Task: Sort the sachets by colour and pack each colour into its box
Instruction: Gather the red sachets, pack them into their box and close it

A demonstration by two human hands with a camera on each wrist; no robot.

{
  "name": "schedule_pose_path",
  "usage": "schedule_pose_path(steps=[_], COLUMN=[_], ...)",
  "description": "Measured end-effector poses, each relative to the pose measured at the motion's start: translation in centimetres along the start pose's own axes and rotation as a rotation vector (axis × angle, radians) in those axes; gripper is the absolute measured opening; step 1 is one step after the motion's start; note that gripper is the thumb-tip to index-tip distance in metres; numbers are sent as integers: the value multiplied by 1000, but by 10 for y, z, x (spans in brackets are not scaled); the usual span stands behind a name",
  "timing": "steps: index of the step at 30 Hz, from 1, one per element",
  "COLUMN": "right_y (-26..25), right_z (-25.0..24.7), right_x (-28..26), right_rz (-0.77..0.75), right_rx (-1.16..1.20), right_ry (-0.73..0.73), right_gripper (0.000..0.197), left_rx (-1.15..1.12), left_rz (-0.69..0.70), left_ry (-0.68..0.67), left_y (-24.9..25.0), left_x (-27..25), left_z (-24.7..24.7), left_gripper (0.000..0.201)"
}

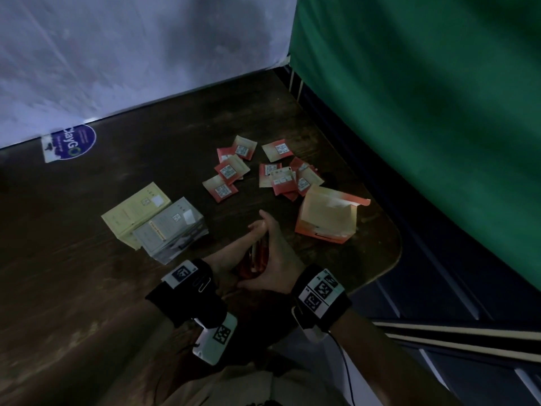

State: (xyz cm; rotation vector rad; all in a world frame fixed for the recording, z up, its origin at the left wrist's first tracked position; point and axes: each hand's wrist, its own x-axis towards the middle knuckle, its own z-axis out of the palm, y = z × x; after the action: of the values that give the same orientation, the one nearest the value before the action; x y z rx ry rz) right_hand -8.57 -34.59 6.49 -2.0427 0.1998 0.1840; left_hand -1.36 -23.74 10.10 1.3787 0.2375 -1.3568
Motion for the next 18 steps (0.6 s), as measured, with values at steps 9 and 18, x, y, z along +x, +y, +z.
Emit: schedule_pose_path(steps=[9, 18], right_y=[5, 22], right_z=[-12, -21], right_x=[-7, -20], right_rz=[46, -6], right_rx=[-88, -197], right_ry=[87, 544], right_gripper=[112, 75], left_rx=[-51, -131], left_rz=[41, 147], left_ry=[-98, -205], left_y=[-4, 16], left_x=[10, 38], left_z=[10, 48], left_gripper=[15, 26])
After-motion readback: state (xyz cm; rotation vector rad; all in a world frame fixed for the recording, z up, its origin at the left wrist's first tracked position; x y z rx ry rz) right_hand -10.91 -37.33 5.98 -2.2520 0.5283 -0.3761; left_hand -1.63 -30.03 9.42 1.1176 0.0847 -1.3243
